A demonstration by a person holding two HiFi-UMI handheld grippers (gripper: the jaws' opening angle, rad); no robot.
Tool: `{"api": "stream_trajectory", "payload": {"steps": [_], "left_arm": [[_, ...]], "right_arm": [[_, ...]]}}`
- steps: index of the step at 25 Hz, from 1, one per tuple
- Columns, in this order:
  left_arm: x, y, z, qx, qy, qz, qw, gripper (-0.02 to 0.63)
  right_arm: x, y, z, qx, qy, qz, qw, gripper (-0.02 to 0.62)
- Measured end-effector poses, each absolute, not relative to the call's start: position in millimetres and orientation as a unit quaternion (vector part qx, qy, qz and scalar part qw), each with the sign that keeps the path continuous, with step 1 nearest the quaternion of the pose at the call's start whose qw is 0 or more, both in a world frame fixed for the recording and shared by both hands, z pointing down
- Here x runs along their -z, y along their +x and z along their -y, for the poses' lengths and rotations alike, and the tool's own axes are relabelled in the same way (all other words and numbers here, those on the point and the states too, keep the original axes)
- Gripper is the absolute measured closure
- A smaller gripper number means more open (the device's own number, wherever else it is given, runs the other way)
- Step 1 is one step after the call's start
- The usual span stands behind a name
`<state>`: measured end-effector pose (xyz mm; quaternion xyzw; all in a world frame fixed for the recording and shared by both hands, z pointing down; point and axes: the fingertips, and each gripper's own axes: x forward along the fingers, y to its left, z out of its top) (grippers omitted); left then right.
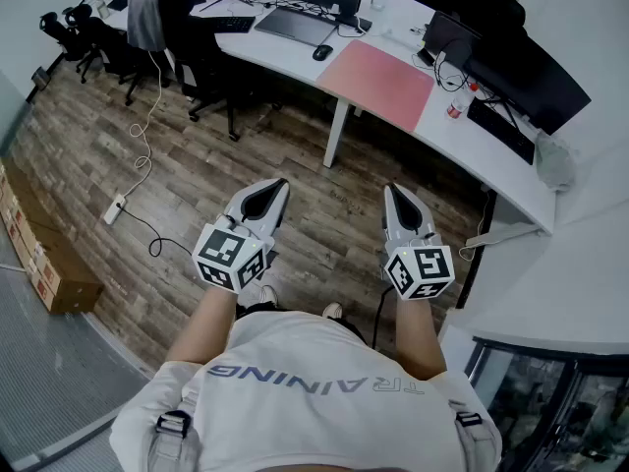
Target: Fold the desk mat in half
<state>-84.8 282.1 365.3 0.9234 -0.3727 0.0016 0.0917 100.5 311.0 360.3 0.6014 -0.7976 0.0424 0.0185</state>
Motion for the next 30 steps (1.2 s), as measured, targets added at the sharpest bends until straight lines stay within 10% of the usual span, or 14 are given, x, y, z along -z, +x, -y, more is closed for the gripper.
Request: {"api": "stream_trajectory", "payload": {"steps": [30], "left_arm": [[-374, -165, -251, 0.004, 0.927, 0.362, 0.103, 0.605]], "right_arm": [[-369, 28, -273, -0.052, 0.613, 0.788, -0.005, 0.580]]}}
